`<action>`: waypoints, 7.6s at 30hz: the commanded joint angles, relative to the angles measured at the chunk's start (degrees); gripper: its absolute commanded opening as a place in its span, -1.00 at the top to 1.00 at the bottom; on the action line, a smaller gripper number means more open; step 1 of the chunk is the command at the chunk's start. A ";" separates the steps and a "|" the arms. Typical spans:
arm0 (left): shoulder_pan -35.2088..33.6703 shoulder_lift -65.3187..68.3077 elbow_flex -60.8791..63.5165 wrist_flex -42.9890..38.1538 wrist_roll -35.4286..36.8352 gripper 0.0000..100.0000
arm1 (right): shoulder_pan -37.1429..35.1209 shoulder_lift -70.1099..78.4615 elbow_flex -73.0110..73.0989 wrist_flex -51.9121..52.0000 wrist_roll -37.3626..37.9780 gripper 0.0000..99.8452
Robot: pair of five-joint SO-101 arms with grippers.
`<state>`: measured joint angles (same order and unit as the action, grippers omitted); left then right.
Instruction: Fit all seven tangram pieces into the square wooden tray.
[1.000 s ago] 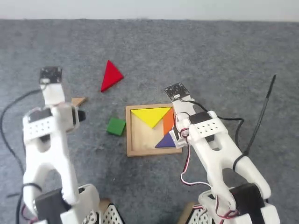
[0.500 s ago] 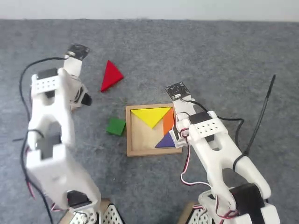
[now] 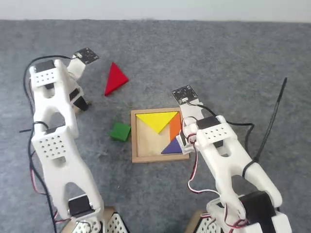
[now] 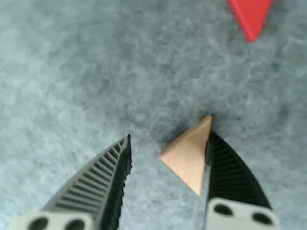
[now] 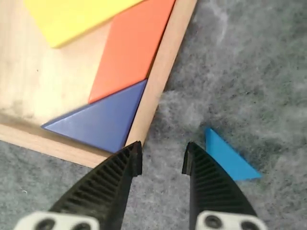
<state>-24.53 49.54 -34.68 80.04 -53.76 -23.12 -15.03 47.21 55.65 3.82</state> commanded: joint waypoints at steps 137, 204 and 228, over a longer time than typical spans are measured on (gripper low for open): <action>47.12 -51.43 70.02 -16.18 7.30 0.69 | 20.09 -25.01 9.32 -5.05 -6.95 0.69; 2.55 -108.66 111.43 -28.04 35.78 0.96 | -24.31 0.31 2.99 -15.52 6.68 0.99; 2.64 -108.66 113.10 -31.30 35.78 0.96 | -17.63 -7.69 4.84 -15.52 6.33 0.98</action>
<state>-21.54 -57.80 78.90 49.80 -17.36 -42.29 -25.58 52.66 43.08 10.07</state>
